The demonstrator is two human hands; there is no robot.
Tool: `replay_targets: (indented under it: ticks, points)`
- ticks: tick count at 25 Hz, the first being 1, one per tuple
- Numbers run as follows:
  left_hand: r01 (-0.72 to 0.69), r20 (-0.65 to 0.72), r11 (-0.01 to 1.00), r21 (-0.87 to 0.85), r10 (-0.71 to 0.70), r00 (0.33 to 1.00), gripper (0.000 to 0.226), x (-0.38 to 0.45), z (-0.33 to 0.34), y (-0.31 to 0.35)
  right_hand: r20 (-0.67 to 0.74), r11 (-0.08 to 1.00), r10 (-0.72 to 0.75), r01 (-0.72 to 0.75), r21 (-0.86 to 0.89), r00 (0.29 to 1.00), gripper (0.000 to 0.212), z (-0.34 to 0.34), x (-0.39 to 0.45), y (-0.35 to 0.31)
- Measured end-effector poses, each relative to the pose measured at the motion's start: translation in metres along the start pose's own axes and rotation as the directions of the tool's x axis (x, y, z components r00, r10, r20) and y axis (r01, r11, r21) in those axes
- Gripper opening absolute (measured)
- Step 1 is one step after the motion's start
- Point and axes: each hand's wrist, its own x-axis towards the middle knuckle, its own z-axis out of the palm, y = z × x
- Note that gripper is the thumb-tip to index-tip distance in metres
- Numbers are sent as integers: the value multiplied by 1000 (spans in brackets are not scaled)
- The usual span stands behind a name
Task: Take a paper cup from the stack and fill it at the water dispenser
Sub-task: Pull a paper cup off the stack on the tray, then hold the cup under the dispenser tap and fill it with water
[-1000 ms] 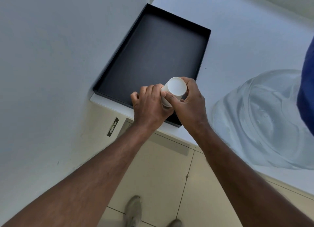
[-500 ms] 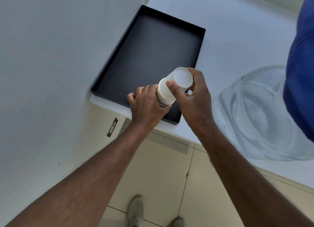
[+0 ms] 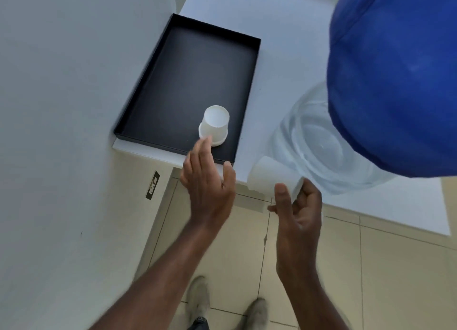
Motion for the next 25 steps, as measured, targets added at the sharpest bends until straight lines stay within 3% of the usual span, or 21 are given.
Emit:
replay_targets:
  ticks: [2, 4, 7, 9, 12, 16, 18, 20, 22, 23, 25]
  points:
    - [112, 190, 967, -227, -69, 979, 54, -35, -6, 16, -35, 997, 59, -57, 57, 998, 48, -28, -18, 11]
    - [363, 492, 848, -387, -143, 859, 64, -60, -10, 30, -33, 992, 98, -96, 78, 995, 56, -54, -34, 26]
    - [547, 756, 770, -329, -132, 641, 61, -84, -3, 41, -14, 986, 164, -163, 42, 986, 55, -90, -55, 49]
    - [559, 810, 781, -279, -121, 573, 54, -97, 5, 43, -8, 982, 190, -190, -15, 982, 59, -108, -65, 59]
    - [438, 848, 886, -149, -113, 518, 63, -112, 20, 49, -3, 965, 214, -211, -157, 977, 62, -130, -69, 68]
    - [193, 867, 979, -59, -46, 496, 74, -120, 34, 51, 19, 939, 247, -234, -252, 969, 66, -147, -55, 78]
    - [87, 825, 995, -50, -7, 565, 71, -121, 38, 54, -16, 919, 258, -251, -305, 966, 64, -151, -46, 90]
    - [-7, 727, 999, -53, 43, 685, 61, -118, 46, 58, -93, 899, 262, -278, -338, 961, 64, -153, -34, 105]
    - [-148, 650, 989, -31, 132, 748, 54, -110, 54, 63, -113, 862, 259, -283, -421, 959, 67, -150, -18, 119]
    - [-251, 631, 968, -7, 199, 750, 56, -105, 58, 64, -100, 841, 274, -289, -457, 956, 67, -146, -9, 124]
    - [-461, 649, 885, 57, 318, 691, 63, -96, 68, 68, -85, 815, 288, -291, -501, 954, 64, -138, 11, 134]
